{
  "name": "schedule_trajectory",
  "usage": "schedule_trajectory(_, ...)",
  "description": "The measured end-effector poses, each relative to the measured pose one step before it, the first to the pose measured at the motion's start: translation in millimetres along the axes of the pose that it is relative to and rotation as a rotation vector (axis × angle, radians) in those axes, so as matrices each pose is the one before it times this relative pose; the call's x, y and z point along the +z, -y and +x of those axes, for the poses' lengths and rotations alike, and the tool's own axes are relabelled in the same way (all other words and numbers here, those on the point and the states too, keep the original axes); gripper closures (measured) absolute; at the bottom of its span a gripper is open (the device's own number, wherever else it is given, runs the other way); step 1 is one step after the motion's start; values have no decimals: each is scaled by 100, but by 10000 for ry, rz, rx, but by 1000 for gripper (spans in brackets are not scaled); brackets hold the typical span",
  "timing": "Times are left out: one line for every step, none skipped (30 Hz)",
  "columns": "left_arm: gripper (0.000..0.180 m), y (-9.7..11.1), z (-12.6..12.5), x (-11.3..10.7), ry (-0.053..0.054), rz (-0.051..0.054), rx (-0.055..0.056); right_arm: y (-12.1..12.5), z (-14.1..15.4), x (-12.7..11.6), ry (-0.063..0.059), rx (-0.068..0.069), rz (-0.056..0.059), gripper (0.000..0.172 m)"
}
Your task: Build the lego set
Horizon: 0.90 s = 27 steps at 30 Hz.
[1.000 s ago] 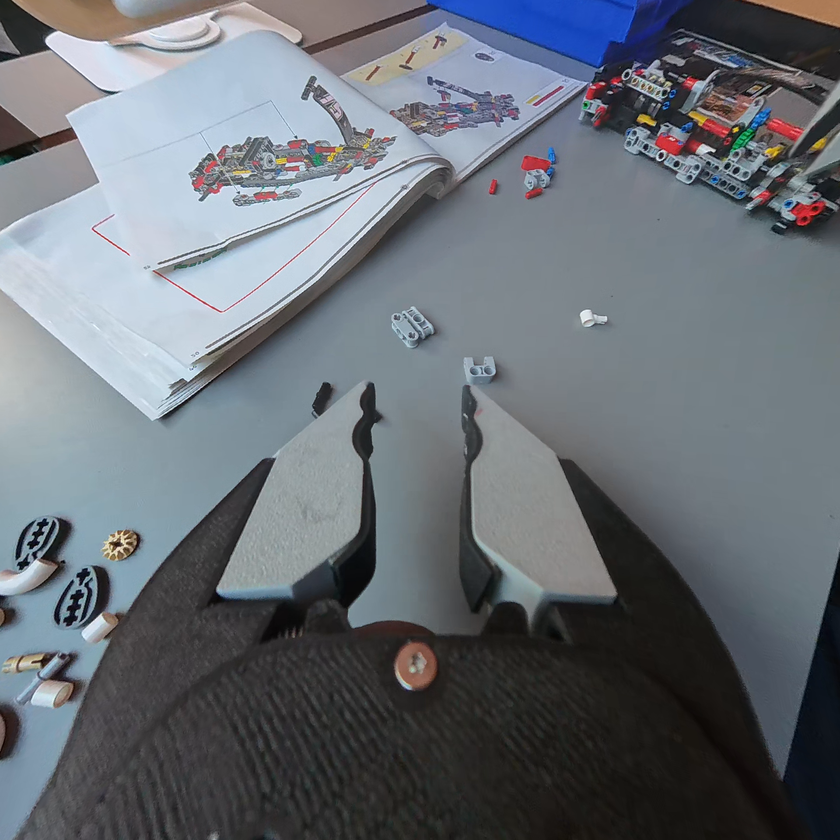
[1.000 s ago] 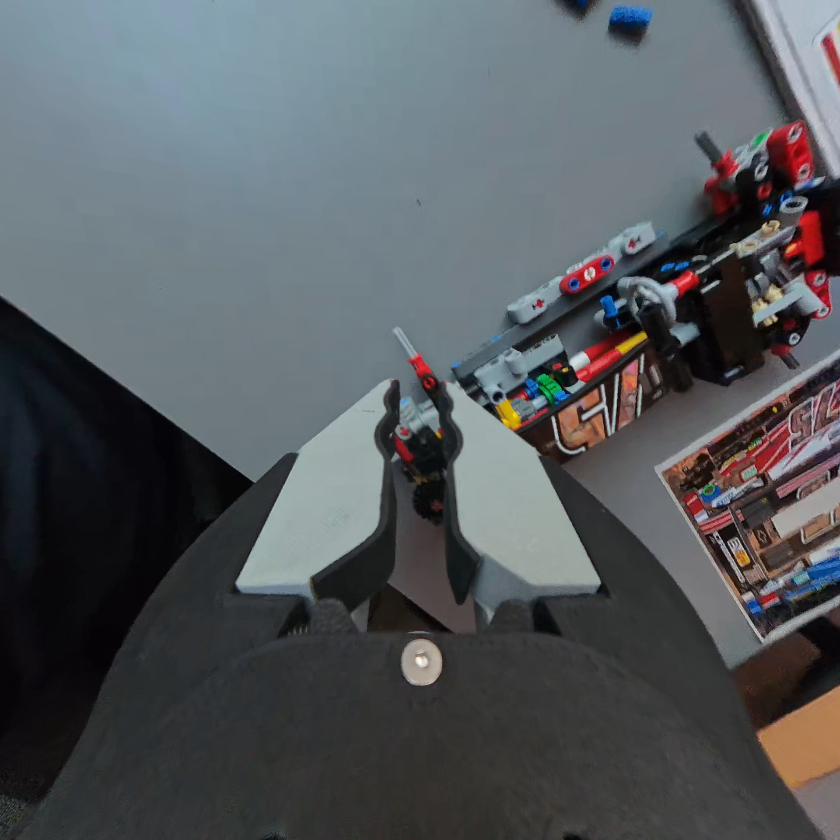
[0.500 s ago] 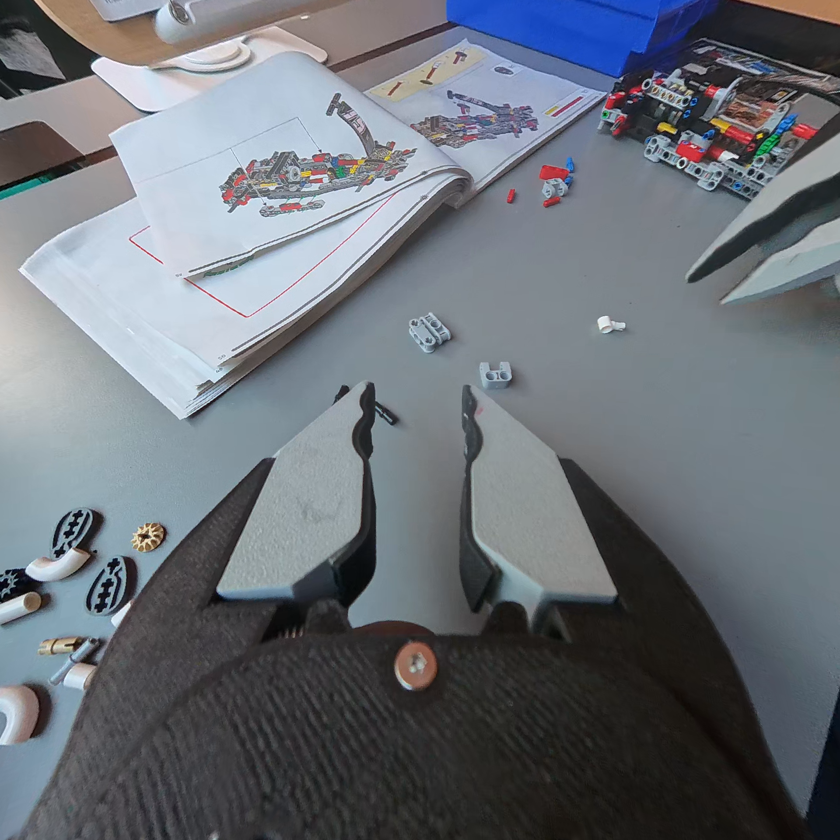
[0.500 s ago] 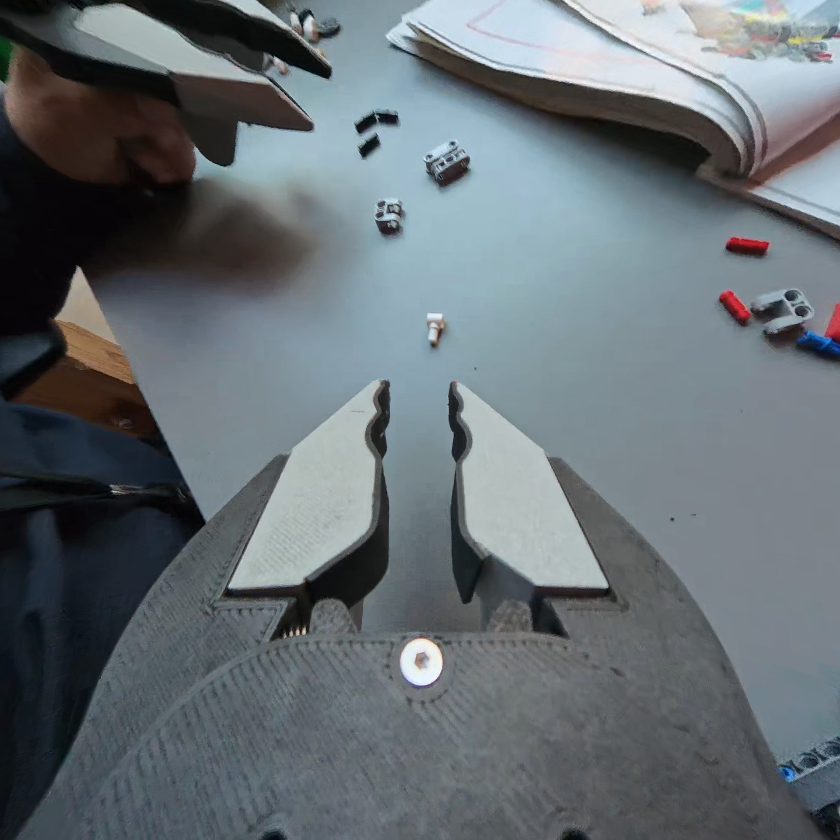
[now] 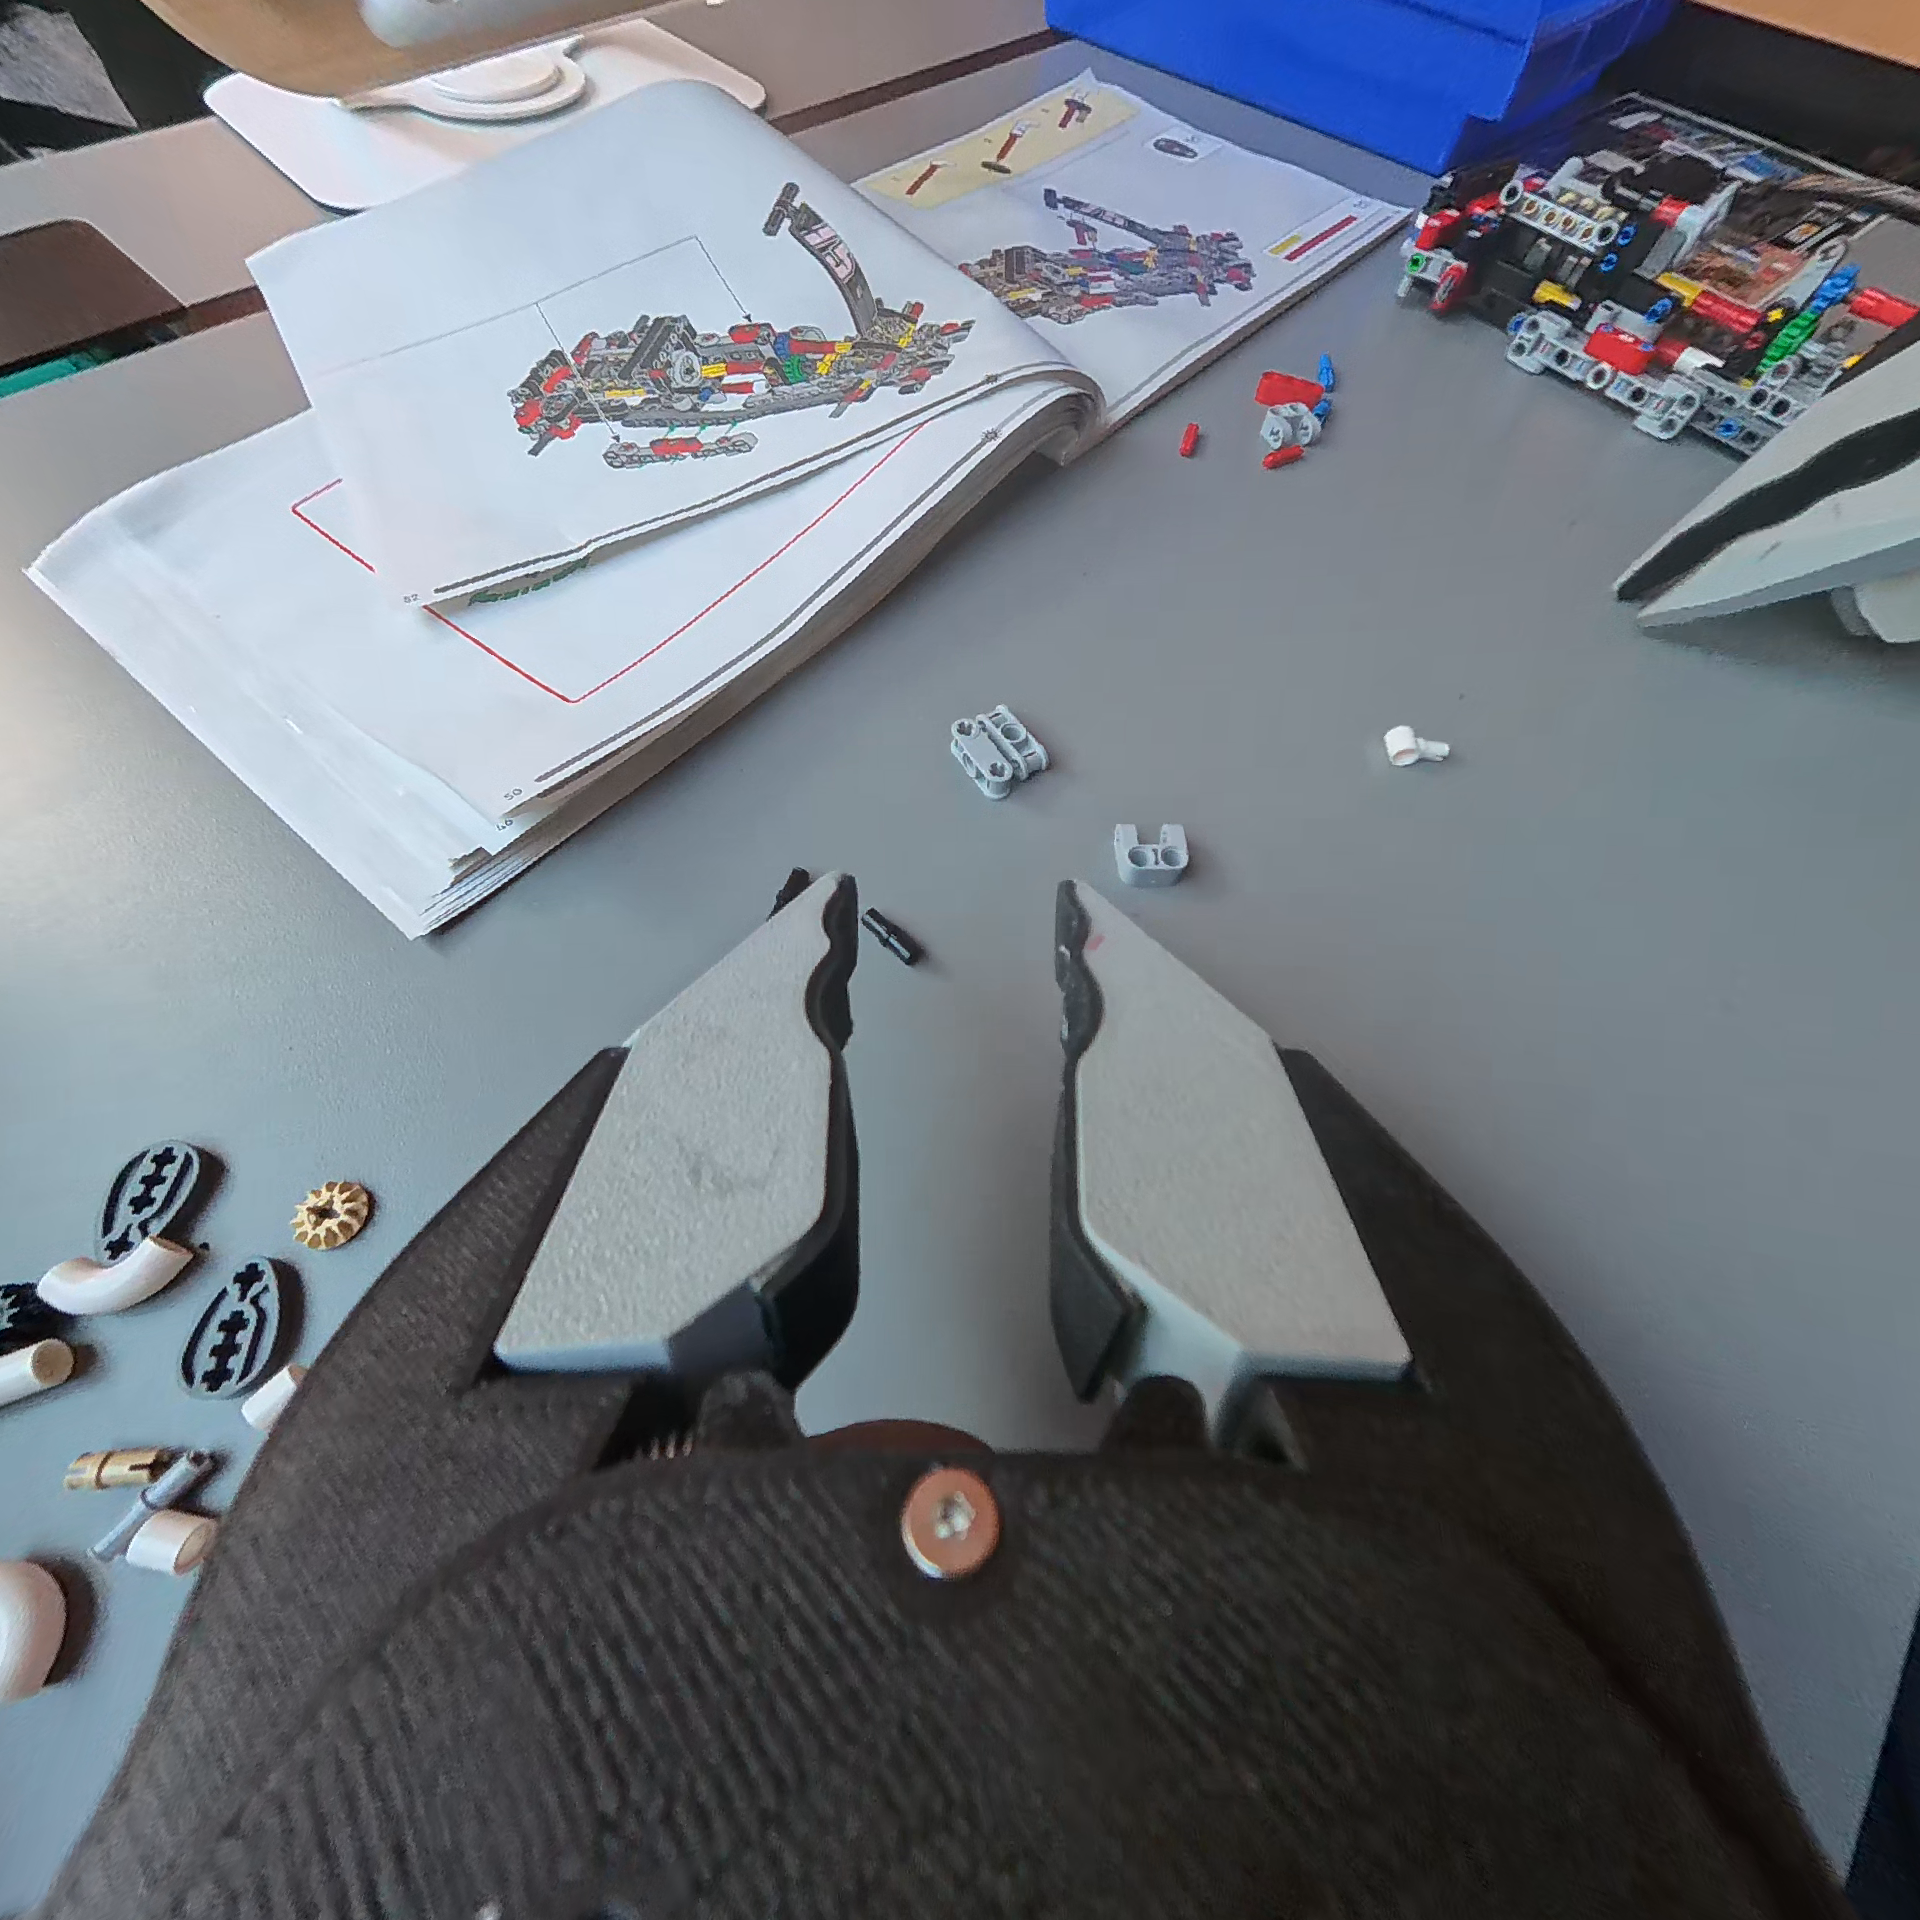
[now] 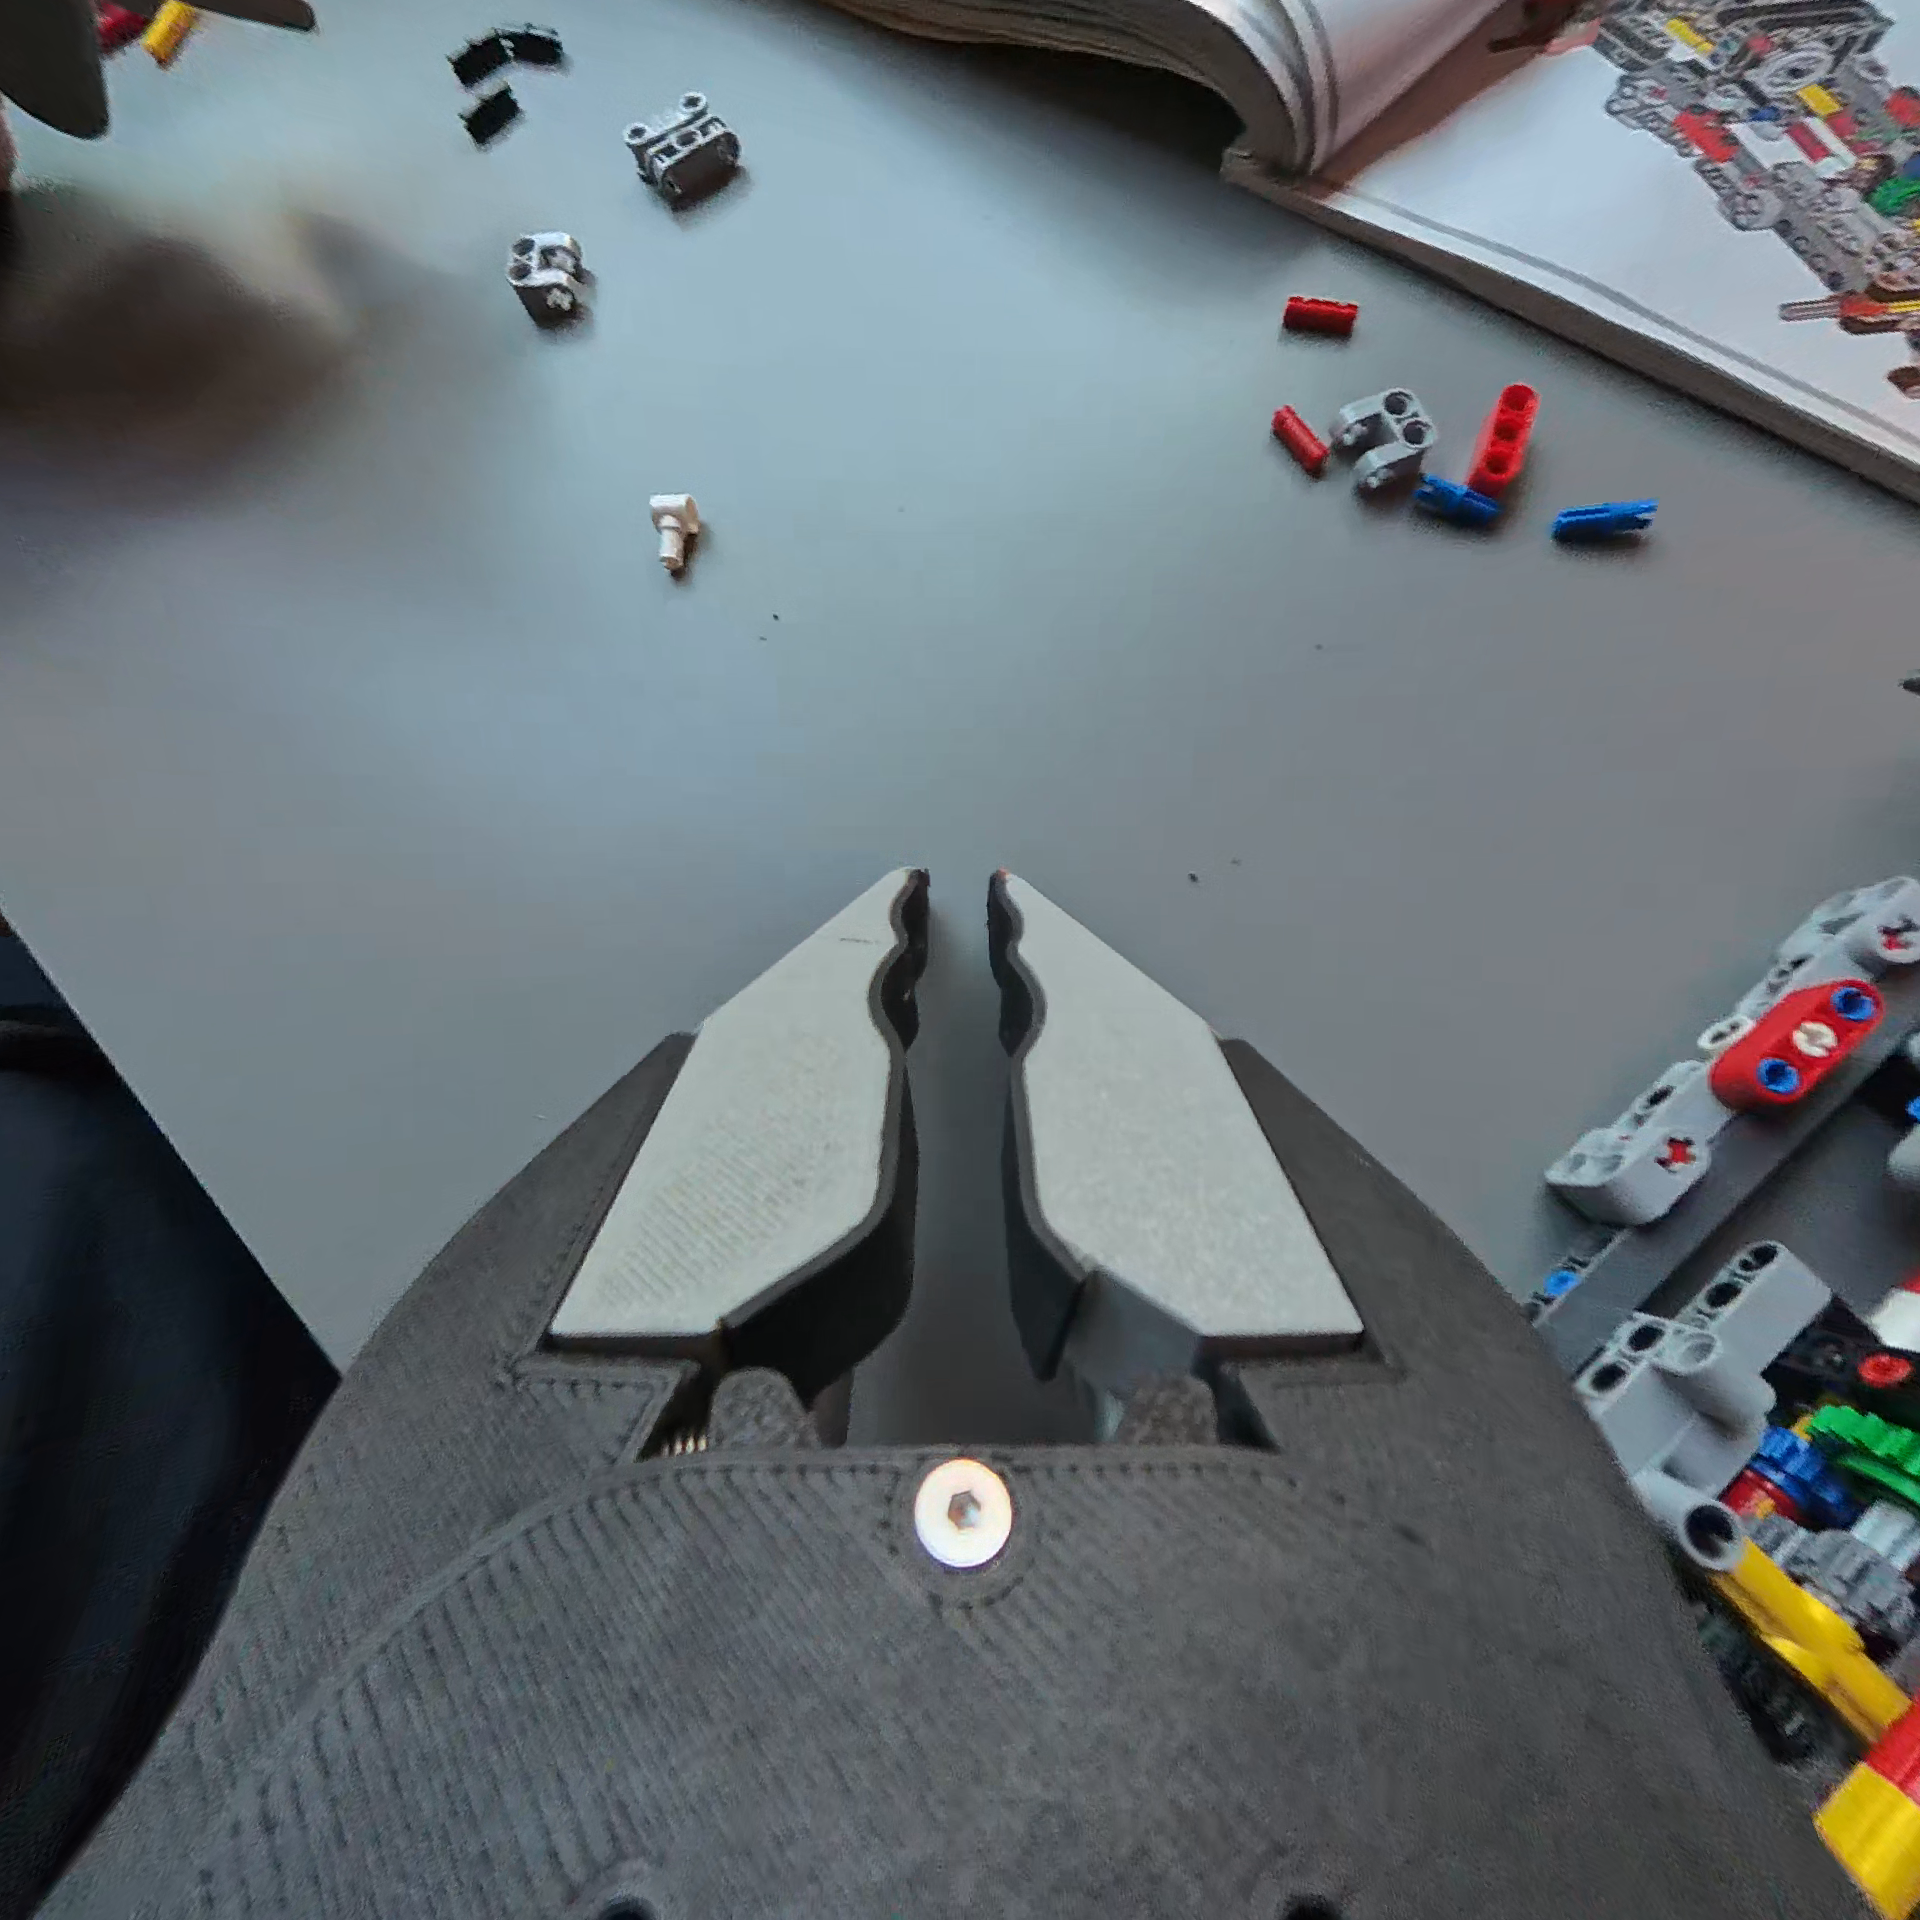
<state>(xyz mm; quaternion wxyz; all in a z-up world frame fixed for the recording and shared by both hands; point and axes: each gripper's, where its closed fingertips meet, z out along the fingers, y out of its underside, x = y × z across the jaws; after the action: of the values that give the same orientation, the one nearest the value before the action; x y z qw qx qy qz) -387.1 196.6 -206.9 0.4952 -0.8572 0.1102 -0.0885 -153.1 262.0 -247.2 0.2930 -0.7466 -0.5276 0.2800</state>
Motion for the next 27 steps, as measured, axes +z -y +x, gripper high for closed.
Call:
schedule_trajectory(144, 48, -8, -13, -4, 31, -13, -171, 545, -266, -233, -66, 2, 162)
schedule_trajectory(144, 3, -20, 18, 1, 3, -9, -134, 583, -229, -225, -6, 18, 156)
schedule_trajectory(144, -29, -6, 30, 5, -23, -5, -134, 502, -197, -169, 34, 4, 153)
schedule_trajectory(144, -19, -22, 12, 12, -14, -2, -106, 443, -173, -160, 73, 3, 150)
schedule_trajectory(144, 8, -17, 10, 11, 2, 0, -61, 193, -125, -87, 89, 21, 148)
schedule_trajectory(145, 13, -17, -4, 3, 14, -5, 115, -206, -96, 43, 45, 99, 145)
schedule_trajectory(145, 61, -34, -24, 10, 38, -11, 334, -582, -70, 145, -22, 204, 145)
schedule_trajectory(145, 50, -34, -16, 5, 33, -21, 485, -779, 9, 177, -104, 250, 145)
schedule_trajectory(145, 53, -7, -13, -10, 35, -16, 546, -782, 137, 148, -149, 225, 146)
schedule_trajectory(145, 49, 10, 5, -15, 33, -7, 552, -641, 269, 123, -102, 161, 146)
schedule_trajectory(145, 73, 30, -5, -8, 43, 13, 570, -541, 391, 171, -36, 120, 146)
schedule_trajectory(145, 76, 31, 3, 4, 42, 30, 631, -409, 478, 191, -11, 149, 147)
schedule_trajectory(145, 69, 19, 17, 32, 40, 46, 729, -258, 524, 185, -20, 204, 147)
schedule_trajectory(145, 53, 10, 15, 34, 25, 50, 746, -120, 534, 164, -22, 204, 147)
schedule_trajectory(145, 28, 6, 5, 21, 16, 39, 720, -106, 549, 182, -12, 164, 147)
schedule_trajectory(145, 50, -2, -12, 15, 34, 31, 756, -91, 532, 185, -61, 177, 147)
schedule_trajectory(145, 77, -7, -26, 9, 56, 17, 760, 21, 511, 104, -147, 205, 147)
schedule_trajectory(145, 71, -60, -38, 29, 54, -2, 688, 149, 510, 34, -193, 183, 147)
schedule_trajectory(145, 52, -78, -17, 29, 35, -21, 607, 189, 507, 11, -175, 140, 147)
schedule_trajectory(145, 43, -41, 14, 4, 23, -40, 610, 231, 498, -8, -138, 154, 147)
schedule_trajectory(145, 24, -2, 34, -6, 16, -37, 654, 201, 473, 11, -112, 206, 147)
schedule_trajectory(145, 24, 0, 31, 2, 8, -16, 625, 136, 460, 59, -86, 215, 146)
schedule_trajectory(145, 22, -11, 43, 18, 1, 6, 499, 107, 452, 83, -51, 163, 145)
schedule_trajectory(145, 21, -2, 27, 21, 8, 26, 353, 103, 438, 96, -46, 102, 145)
schedule_trajectory(145, 56, 0, 16, 22, 26, 42, 222, 115, 417, 107, -60, 44, 144)
schedule_trajectory(145, 29, -2, 2, 21, 17, 36, 159, 179, 395, 81, -50, -3, 143)
schedule_trajectory(145, 13, 4, 21, 10, 3, 26, 162, 191, 349, 61, -31, 7, 142)
